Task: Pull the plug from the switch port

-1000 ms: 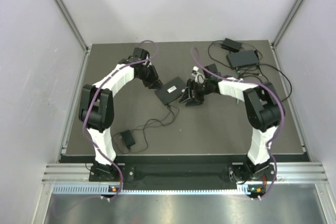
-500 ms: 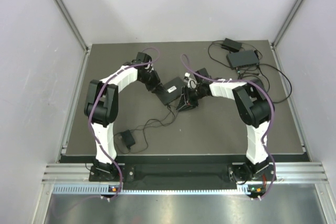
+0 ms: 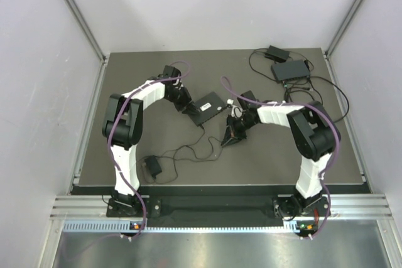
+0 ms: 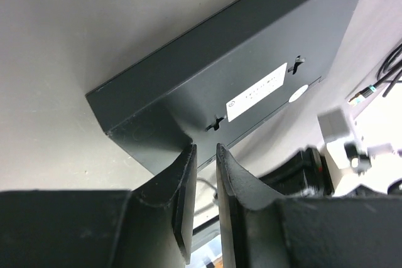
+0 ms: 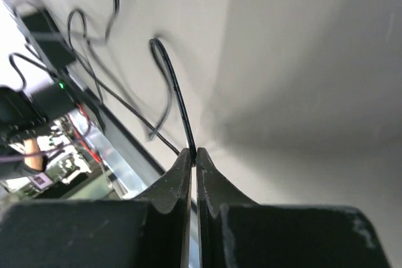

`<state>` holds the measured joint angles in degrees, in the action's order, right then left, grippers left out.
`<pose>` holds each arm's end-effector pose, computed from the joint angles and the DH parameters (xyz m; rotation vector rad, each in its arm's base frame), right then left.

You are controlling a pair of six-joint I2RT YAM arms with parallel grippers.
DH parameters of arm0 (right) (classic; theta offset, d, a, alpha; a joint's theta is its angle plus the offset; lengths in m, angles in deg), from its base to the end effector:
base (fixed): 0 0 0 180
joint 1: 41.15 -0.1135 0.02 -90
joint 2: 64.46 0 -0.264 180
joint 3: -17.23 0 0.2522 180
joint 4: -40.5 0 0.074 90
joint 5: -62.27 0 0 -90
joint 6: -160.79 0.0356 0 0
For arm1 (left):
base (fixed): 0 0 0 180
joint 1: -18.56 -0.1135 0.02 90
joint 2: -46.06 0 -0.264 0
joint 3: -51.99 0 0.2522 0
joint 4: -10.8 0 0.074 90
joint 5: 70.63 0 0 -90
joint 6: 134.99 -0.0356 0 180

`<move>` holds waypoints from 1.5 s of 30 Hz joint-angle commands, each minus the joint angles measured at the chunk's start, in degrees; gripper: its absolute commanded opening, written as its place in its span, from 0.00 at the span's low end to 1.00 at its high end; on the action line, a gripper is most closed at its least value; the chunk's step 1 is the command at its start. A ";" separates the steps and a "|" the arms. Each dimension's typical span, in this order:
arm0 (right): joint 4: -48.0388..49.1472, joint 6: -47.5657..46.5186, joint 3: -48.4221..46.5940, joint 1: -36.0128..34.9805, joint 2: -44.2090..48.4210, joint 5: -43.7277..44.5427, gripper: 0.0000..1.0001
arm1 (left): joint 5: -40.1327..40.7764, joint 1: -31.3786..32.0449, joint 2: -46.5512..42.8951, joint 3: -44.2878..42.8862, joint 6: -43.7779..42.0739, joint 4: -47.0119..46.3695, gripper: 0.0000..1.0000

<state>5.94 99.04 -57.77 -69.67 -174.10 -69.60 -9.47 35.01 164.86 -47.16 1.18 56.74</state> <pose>0.2979 0.1889 0.1248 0.2070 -2.8516 -1.2088 0.4058 -0.1377 0.1643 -0.5849 2.8301 -0.9582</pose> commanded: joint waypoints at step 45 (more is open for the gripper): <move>8.58 -5.84 -21.21 -4.01 -12.08 4.08 0.31 | -1.13 -0.63 -0.50 4.17 -1.18 1.30 0.20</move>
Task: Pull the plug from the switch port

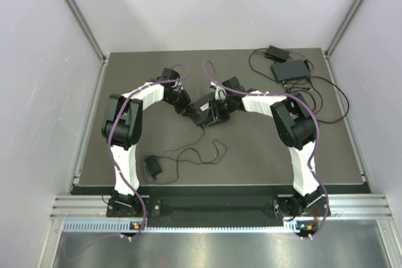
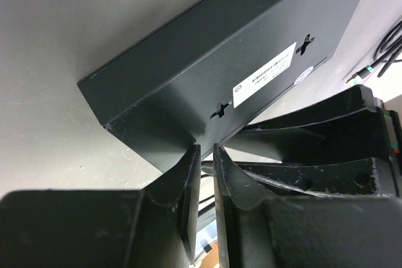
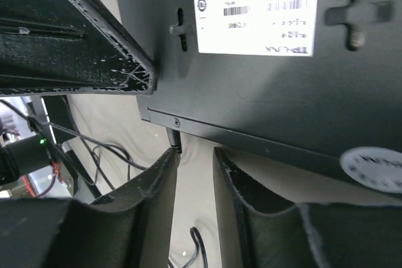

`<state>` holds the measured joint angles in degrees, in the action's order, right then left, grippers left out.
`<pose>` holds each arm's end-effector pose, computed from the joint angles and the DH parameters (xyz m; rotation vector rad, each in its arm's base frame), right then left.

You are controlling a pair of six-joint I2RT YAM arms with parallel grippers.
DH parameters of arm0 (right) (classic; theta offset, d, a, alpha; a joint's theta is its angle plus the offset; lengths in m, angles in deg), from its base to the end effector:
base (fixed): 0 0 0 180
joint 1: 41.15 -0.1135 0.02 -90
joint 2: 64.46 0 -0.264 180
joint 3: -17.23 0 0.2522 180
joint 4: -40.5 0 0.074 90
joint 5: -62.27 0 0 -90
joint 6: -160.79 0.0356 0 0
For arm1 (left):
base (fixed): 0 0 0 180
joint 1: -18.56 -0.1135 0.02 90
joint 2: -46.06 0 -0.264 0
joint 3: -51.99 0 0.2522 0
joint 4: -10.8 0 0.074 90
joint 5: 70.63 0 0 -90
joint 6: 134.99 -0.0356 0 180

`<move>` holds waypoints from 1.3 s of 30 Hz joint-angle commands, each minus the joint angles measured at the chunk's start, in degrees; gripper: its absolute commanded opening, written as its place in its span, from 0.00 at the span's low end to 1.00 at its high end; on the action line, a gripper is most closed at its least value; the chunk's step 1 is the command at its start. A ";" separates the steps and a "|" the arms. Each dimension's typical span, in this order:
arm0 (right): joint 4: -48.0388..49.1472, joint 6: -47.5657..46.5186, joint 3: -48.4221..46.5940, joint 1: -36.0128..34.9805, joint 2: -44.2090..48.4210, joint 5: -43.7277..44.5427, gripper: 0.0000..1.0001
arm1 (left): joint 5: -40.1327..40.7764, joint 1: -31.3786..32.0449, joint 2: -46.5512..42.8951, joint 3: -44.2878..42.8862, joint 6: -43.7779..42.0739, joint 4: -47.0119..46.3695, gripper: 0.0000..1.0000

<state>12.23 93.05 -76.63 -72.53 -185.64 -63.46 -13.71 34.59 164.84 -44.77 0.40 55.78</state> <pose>0.3639 0.2463 0.1387 -0.4758 2.6288 1.1360 0.3997 -0.1351 0.1548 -0.5675 2.8603 -1.0456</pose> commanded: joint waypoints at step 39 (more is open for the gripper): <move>6.33 7.44 1.69 -2.55 -5.29 -7.60 0.00 | 3.02 -0.21 2.24 2.49 1.20 1.56 0.17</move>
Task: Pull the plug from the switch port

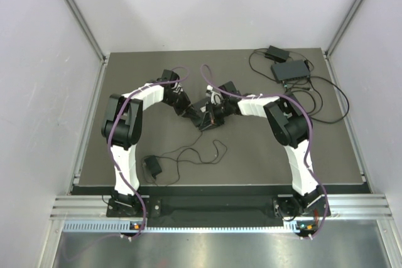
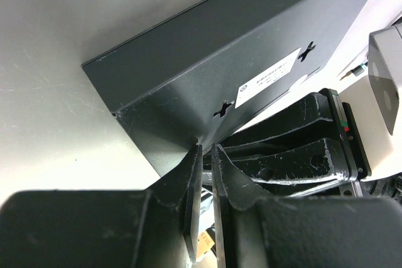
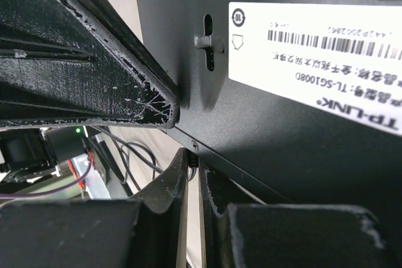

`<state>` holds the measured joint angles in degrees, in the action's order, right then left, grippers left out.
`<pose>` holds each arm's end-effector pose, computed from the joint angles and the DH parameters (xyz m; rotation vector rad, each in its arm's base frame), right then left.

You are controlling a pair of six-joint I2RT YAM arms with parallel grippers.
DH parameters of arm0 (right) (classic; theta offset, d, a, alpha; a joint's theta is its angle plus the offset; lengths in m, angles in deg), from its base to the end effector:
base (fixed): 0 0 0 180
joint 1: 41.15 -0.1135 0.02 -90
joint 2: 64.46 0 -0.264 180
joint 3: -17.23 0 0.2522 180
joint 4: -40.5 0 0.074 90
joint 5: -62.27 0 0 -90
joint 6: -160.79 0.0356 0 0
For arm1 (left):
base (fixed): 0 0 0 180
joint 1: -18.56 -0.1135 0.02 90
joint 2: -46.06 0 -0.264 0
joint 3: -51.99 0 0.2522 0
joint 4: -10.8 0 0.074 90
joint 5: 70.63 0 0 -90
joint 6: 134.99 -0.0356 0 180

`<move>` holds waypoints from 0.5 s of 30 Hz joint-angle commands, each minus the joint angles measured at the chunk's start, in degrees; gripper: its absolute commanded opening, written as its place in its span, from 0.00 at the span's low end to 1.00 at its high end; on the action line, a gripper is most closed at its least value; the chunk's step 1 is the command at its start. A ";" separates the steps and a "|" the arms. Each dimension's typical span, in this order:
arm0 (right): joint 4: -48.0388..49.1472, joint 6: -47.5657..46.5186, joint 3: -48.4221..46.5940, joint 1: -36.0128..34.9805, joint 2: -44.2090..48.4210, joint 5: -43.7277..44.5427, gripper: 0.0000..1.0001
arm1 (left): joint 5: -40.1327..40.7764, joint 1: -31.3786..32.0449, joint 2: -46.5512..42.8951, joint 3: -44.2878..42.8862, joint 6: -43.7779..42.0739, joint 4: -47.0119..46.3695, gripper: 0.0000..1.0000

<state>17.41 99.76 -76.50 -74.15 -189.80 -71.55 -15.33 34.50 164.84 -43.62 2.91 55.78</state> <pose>0.3599 0.2631 0.1153 -0.4369 2.6655 1.3627 0.3958 -0.1341 0.1498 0.6394 -2.8771 1.0804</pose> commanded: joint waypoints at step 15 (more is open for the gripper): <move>22.05 15.41 17.81 1.79 0.53 -6.46 0.00 | 7.01 -0.65 4.97 0.90 -0.26 3.23 0.13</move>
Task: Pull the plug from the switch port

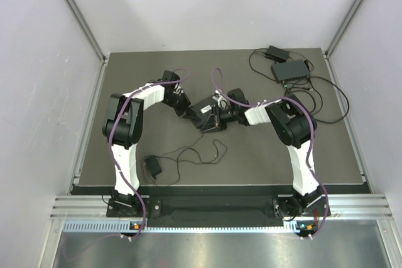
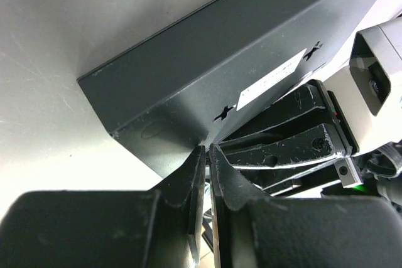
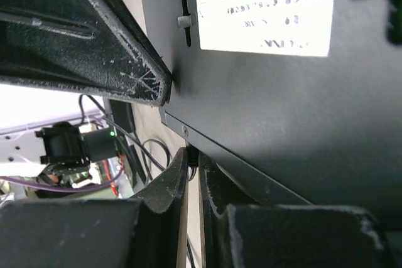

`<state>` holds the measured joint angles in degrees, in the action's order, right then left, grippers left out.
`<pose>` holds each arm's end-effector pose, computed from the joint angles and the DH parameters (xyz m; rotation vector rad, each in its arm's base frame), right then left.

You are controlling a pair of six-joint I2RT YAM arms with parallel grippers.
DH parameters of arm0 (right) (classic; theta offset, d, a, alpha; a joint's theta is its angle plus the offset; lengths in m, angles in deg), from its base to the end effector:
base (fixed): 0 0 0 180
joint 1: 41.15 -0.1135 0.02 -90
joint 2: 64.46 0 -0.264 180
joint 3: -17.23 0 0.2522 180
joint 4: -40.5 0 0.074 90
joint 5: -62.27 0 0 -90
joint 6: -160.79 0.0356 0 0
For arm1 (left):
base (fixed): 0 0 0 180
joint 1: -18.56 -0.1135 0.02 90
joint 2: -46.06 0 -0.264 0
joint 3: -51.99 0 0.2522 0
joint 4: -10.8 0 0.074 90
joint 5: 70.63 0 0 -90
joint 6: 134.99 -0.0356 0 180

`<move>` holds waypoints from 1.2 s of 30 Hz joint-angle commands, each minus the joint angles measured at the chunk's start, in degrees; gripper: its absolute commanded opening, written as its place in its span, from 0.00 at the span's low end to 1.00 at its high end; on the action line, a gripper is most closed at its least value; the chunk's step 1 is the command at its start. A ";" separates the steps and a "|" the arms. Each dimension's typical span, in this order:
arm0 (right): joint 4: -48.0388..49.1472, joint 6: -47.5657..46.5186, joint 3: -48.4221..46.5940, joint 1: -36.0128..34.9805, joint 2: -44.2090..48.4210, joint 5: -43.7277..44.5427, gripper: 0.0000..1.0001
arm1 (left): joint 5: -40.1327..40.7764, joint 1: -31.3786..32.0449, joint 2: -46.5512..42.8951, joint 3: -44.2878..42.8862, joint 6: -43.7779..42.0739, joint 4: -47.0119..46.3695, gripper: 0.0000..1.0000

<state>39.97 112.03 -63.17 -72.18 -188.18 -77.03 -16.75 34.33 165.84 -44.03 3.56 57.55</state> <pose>0.3461 0.2397 0.0927 -0.2674 2.5628 1.5725 0.3949 -0.1333 0.1442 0.6614 -2.8233 1.0639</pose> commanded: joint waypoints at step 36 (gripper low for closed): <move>16.53 11.23 18.64 3.51 0.76 -10.72 0.00 | 9.14 -0.92 8.71 -0.80 -1.27 1.37 0.13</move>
<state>51.16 113.93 -49.35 -68.42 -183.48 -81.73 -23.06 34.24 169.47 -45.95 4.68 58.19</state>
